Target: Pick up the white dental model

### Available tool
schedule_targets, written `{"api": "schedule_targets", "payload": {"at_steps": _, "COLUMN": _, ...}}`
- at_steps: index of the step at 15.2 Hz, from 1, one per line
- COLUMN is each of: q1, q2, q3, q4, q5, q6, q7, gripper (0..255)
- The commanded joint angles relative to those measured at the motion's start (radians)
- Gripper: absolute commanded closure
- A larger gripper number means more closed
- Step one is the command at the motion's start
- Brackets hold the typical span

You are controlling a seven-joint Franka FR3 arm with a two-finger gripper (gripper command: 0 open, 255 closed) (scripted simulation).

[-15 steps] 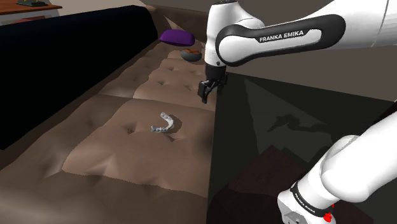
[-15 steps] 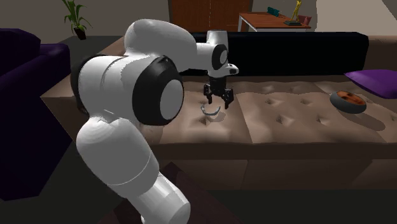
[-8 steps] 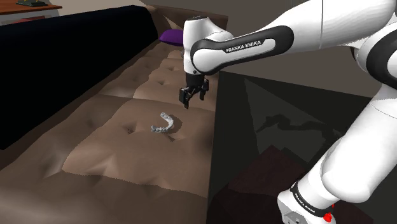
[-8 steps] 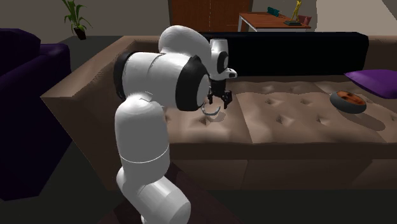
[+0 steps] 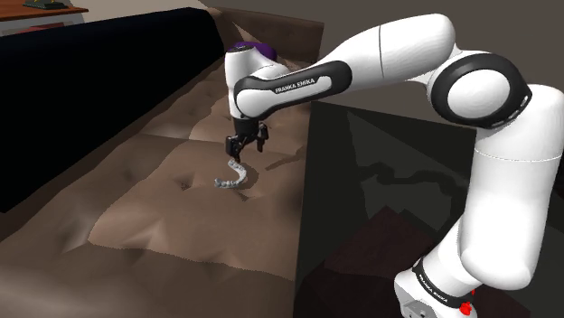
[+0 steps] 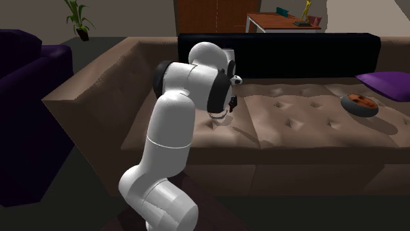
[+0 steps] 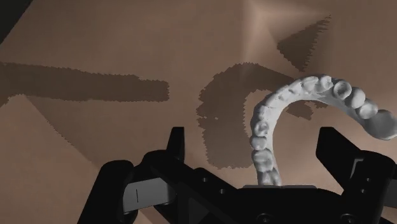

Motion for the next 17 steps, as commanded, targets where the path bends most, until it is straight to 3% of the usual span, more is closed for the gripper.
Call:
{"api": "schedule_targets", "payload": {"at_steps": 1, "q1": 0.020, "q2": 0.083, "q3": -0.004, "q4": 0.088, "q5": -0.012, "q6": -0.014, "q7": 0.016, "gripper": 0}}
{"api": "schedule_targets", "payload": {"at_steps": 3, "q1": 0.037, "q2": 0.148, "q3": -0.009, "q4": 0.162, "q5": -0.020, "q6": -0.029, "q7": 0.025, "gripper": 0}}
{"api": "schedule_targets", "payload": {"at_steps": 12, "q1": 0.040, "q2": 0.191, "q3": -0.017, "q4": 0.126, "q5": -0.034, "q6": 0.048, "q7": 0.036, "gripper": 0}}
{"api": "schedule_targets", "payload": {"at_steps": 13, "q1": 0.040, "q2": 0.193, "q3": -0.017, "q4": 0.130, "q5": -0.034, "q6": 0.047, "q7": 0.035, "gripper": 255}}
{"api": "schedule_targets", "payload": {"at_steps": 17, "q1": 0.040, "q2": 0.192, "q3": -0.017, "q4": 0.131, "q5": -0.034, "q6": 0.045, "q7": 0.035, "gripper": 255}}
